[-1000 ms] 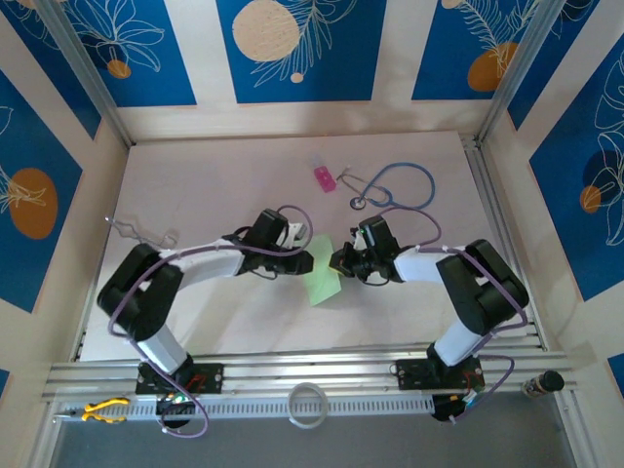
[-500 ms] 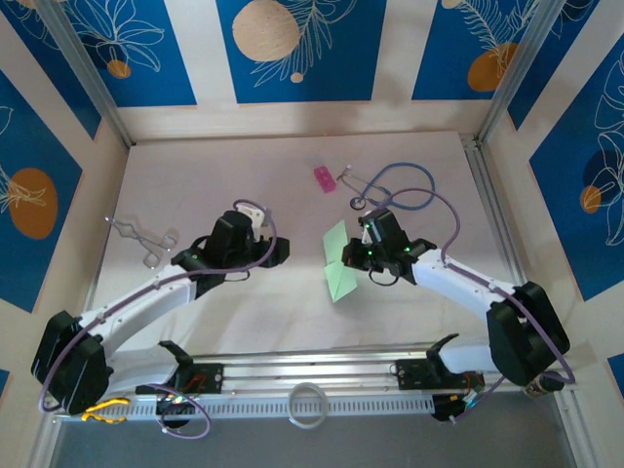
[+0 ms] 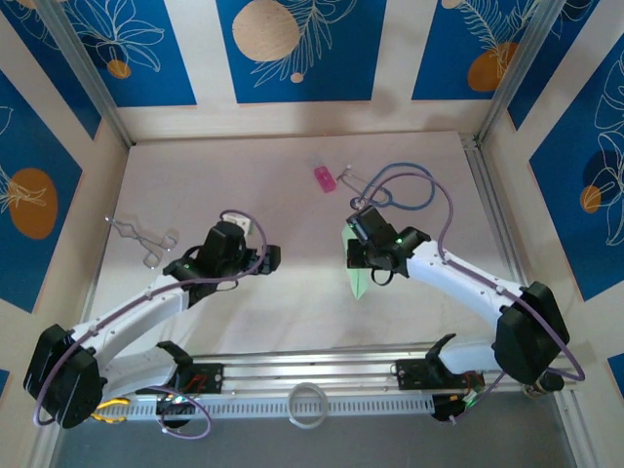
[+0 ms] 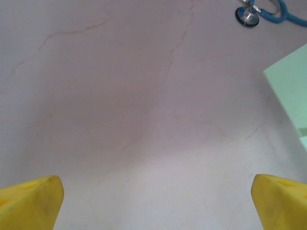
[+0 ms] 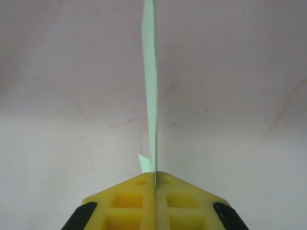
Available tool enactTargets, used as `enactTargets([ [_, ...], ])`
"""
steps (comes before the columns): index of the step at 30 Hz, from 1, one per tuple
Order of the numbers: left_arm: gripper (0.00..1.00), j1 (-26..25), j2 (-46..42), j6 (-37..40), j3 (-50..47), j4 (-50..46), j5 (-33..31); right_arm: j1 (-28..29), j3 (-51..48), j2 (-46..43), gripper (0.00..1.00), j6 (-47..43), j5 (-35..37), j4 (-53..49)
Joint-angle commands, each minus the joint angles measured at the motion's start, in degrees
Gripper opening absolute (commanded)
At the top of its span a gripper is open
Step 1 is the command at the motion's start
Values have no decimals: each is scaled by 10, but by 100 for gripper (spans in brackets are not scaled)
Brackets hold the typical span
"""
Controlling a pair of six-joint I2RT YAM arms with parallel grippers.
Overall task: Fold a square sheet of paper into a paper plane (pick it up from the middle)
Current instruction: Turn over the paper at the center of the table.
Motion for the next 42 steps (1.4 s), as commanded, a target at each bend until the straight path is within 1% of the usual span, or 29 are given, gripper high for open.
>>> enactTargets([
  [1,100,15,-10,-13,-13,16,29,28,47,37,6,8,139,-108],
  [5,100,30,2,-29,-6,-1,39,67,108,113,4,34,238,-192],
  [7,100,35,11,-51,3,-26,14,89,136,157,4,54,283,-226],
  [9,100,44,20,-59,16,-57,-1,105,175,210,4,93,316,-271],
  [11,100,49,22,-75,31,-93,-32,119,205,256,4,101,323,-287],
  [13,100,52,12,-81,34,-111,-52,133,239,302,3,122,328,-308],
  [15,100,55,-8,-87,30,-122,-74,148,270,343,4,123,321,-309],
  [19,100,64,-64,-116,9,-142,-118,163,298,384,5,98,271,-260],
  [21,100,69,-96,-125,-4,-148,-135,165,299,386,6,68,227,-212],
  [23,100,73,-124,-131,-15,-149,-143,167,292,384,9,38,181,-165],
  [26,100,75,-151,-130,-28,-142,-144,164,290,381,14,24,129,-128],
  [28,100,76,-157,-128,-30,-142,-145,164,283,371,19,13,105,-102],
  [30,100,77,-156,-119,-29,-134,-132,163,272,352,39,4,80,-74],
  [31,100,77,-154,-115,-29,-130,-125,162,263,339,45,2,71,-59],
  [34,100,77,-141,-106,-27,-110,-94,157,218,282,54,-4,35,2],
  [36,97,77,-129,-100,-26,-93,-66,141,172,234,56,0,-2,46],
  [38,93,77,-117,-94,-26,-70,-33,119,125,191,56,14,-35,87],
  [40,88,77,-98,-93,-25,-45,4,90,72,151,51,34,-68,124],
  [42,82,77,-68,-98,-24,-14,52,50,8,115,42,60,-112,167],
])
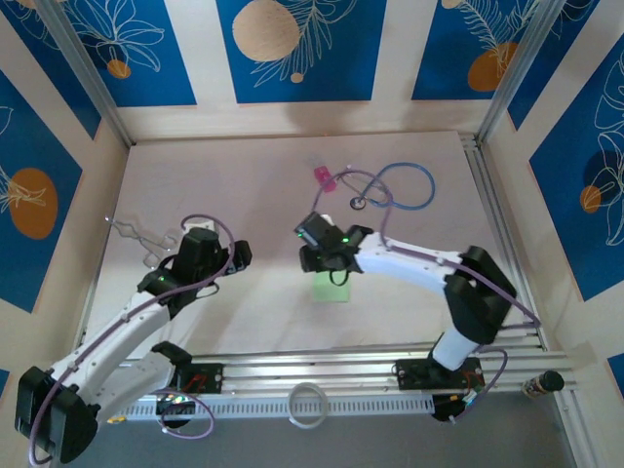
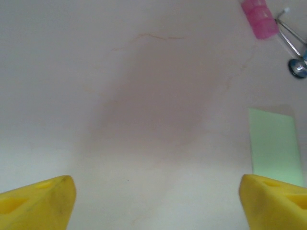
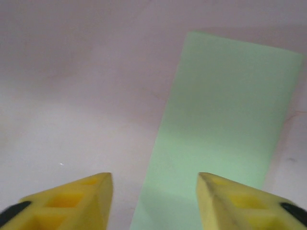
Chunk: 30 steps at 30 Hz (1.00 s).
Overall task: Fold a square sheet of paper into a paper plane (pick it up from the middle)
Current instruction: Turn over the paper at the center of the table, then third fold the triangle at the center of the table.
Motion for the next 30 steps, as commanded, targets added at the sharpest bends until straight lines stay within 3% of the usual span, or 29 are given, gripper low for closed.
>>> enactTargets([
  [1,80,6,39,3,3,69,105,-54,-86,-44,38,52,-98,90],
  [5,68,4,121,-7,19,111,200,-121,-197,-102,22,92,-162,170],
  [9,65,-4,179,-19,27,157,259,-156,-253,-131,11,114,-183,205],
  [15,64,-26,248,-33,47,180,294,-158,-271,-119,7,114,-179,234],
  [20,57,-49,300,-46,67,192,311,-144,-259,-96,5,107,-156,244],
  [30,56,-81,374,-67,101,213,336,-140,-270,-53,1,117,-143,276],
])
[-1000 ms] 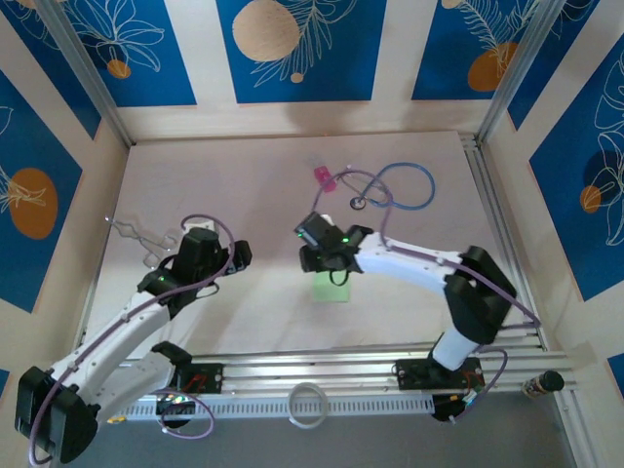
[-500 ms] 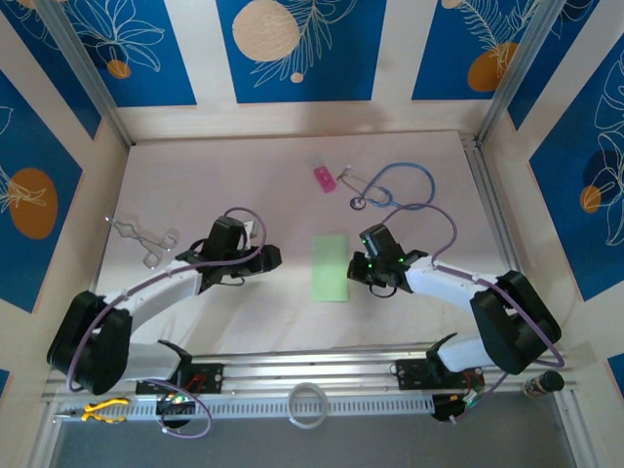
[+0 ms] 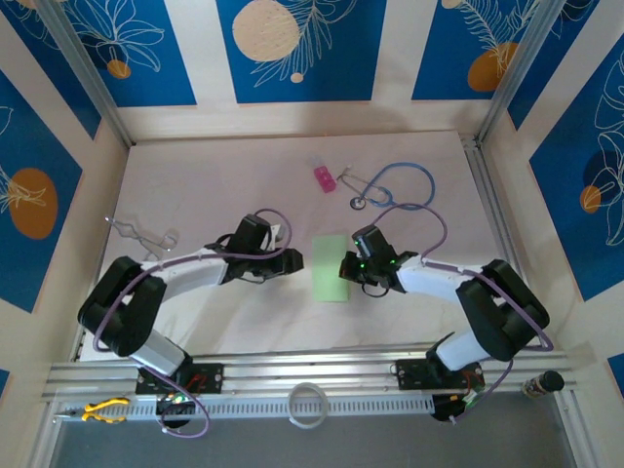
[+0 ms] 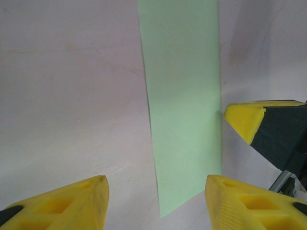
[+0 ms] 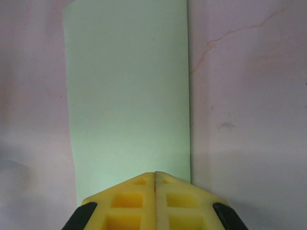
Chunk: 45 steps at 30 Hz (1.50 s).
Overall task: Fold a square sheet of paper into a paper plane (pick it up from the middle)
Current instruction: Third fold the triangle at the center of the table.
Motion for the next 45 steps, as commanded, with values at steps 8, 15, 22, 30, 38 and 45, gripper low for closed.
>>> enactTargets([
  [8,52,-25,68,-20,56,12,46,-4,-37,35,1,16,-12,40],
  [15,50,-35,108,-31,80,5,48,-8,-58,38,1,27,-19,50],
  [22,47,-39,132,-37,93,-6,43,-14,-61,35,1,26,-24,51],
  [30,46,-42,148,-30,103,-18,43,-14,-59,38,1,24,-29,51],
  [38,44,-42,159,-32,107,-21,41,-14,-59,39,1,24,-30,50],
  [45,41,-43,165,-38,111,-16,46,-13,-59,37,1,22,-30,51],
])
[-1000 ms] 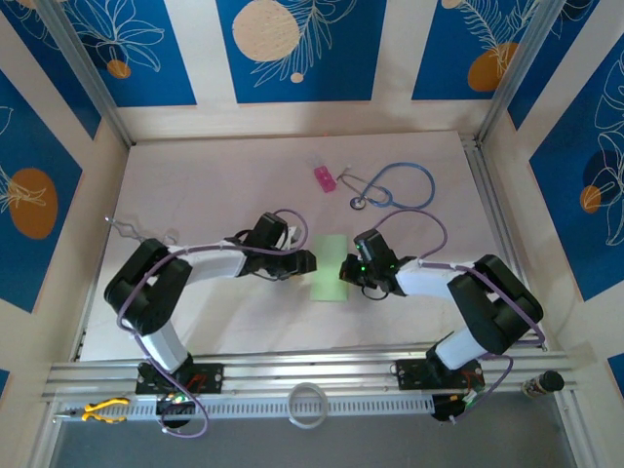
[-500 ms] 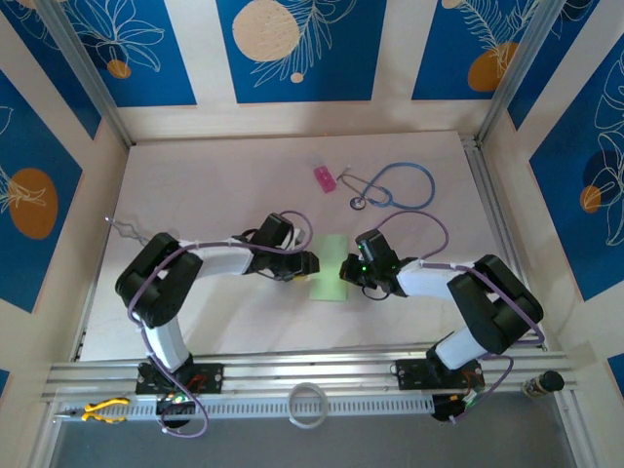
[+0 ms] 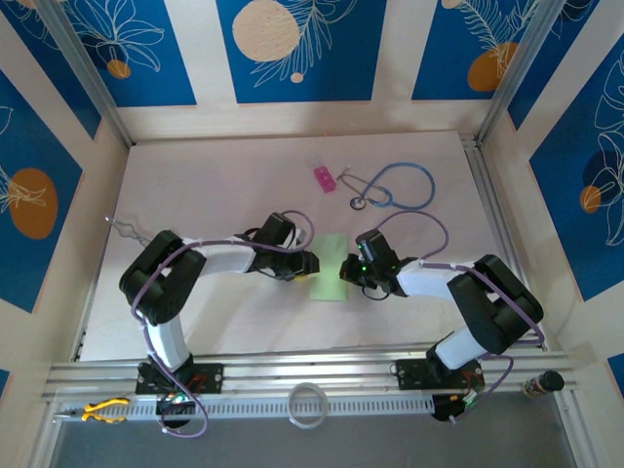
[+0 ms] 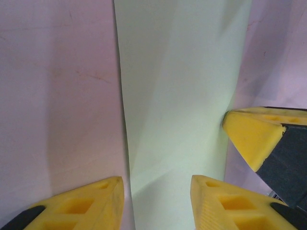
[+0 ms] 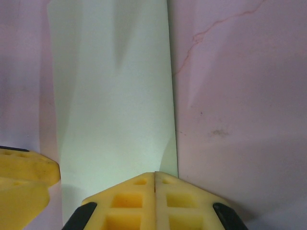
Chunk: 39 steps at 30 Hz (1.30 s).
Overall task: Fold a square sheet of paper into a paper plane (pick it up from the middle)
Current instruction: Third fold the triangle at the center of the table.
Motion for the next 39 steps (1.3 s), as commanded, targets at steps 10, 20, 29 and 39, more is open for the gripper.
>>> enactTargets([
  [10,38,-8,25,-10,16,-1,13,-2,-16,13,1,-3,-5,-39],
  [20,36,-7,32,-46,5,34,21,-1,-17,13,1,-4,-4,-38],
  [29,36,-8,31,-51,4,37,18,-1,-15,16,1,-3,-4,-39],
  [39,34,-6,20,-60,-10,54,10,-1,-15,13,1,-5,-1,-43],
])
